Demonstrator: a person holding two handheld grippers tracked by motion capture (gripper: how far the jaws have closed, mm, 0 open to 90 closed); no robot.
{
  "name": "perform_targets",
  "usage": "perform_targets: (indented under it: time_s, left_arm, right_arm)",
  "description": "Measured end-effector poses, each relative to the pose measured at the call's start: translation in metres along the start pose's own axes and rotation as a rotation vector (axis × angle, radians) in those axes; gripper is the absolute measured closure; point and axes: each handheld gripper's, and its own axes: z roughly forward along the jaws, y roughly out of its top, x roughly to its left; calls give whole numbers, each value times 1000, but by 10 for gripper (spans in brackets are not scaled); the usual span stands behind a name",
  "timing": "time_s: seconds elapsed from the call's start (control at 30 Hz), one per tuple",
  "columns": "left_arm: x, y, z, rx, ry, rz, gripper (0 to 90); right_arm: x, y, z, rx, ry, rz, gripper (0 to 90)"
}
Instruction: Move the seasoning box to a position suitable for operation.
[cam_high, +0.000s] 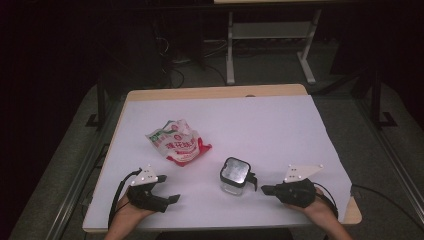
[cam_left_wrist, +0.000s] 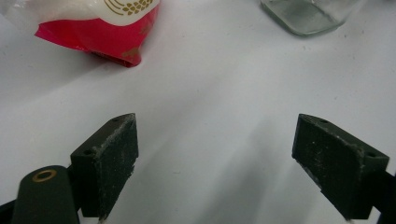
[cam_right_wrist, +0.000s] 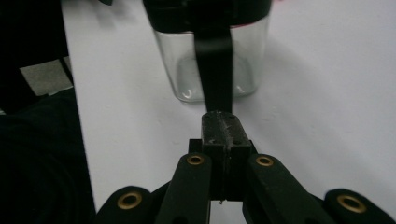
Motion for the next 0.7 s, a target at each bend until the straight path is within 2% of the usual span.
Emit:
perform_targets:
  time_s: [0.13,0.23,0.7]
  left_arm:
    - [-1,0,1,-1,-3,-1,142]
    - [-2,1,1,7,-5,4,142]
    - [-5,2,2,8,-15,14,142]
  right_arm:
    - [6,2,5,-10,46,0,898]
    - [12,7,15,-5,62,-23,898]
    - [5,9,23,10,49,-12,899]
